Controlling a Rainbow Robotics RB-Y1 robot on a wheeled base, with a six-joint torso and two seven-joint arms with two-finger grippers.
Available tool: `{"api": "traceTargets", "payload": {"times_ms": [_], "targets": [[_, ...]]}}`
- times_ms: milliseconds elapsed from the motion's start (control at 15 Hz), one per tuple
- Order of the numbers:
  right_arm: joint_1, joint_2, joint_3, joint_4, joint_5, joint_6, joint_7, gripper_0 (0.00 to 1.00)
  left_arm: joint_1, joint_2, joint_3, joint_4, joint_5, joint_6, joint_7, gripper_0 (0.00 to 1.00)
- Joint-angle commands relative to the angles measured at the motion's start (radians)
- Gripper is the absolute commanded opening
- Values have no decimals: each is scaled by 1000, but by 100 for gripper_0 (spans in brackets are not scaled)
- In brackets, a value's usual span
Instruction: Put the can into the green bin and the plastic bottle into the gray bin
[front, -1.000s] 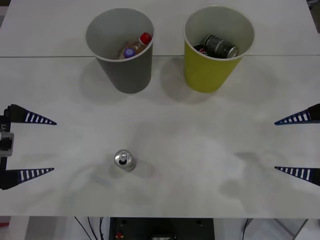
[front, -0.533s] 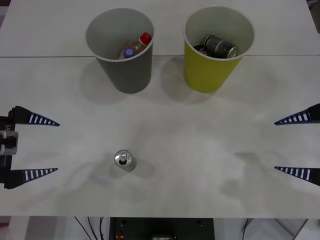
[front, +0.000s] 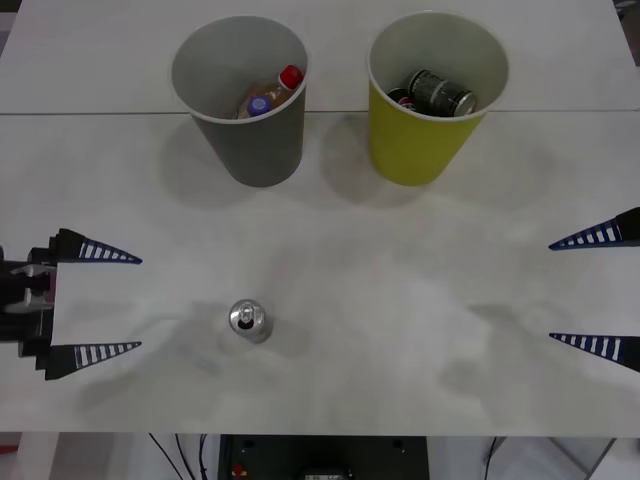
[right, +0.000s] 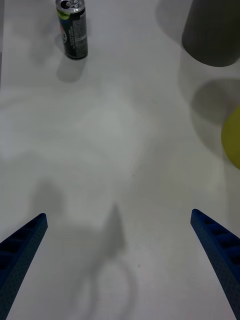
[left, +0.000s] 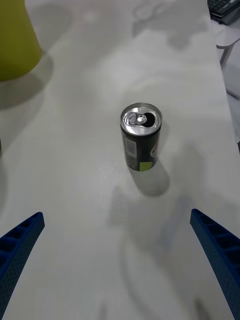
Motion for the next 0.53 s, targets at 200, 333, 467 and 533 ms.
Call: {"api": "traceTargets", "payload": {"times_ms": [200,333,467,533], "targets": [[0,0,0,0,0,0,0,100,-78,-63,-94,165,49,-8,-143,100],[0,0,0,0,0,0,0,100,-110,-100,-113,231,63,-36,-166,100],[0,0,0,0,0,0,0,100,-124,-141,-114,270,61,-46,-184,100],[0,0,0,0,0,0,0,100,-130,-164,-116,293,60,-51,-210,100]]}}
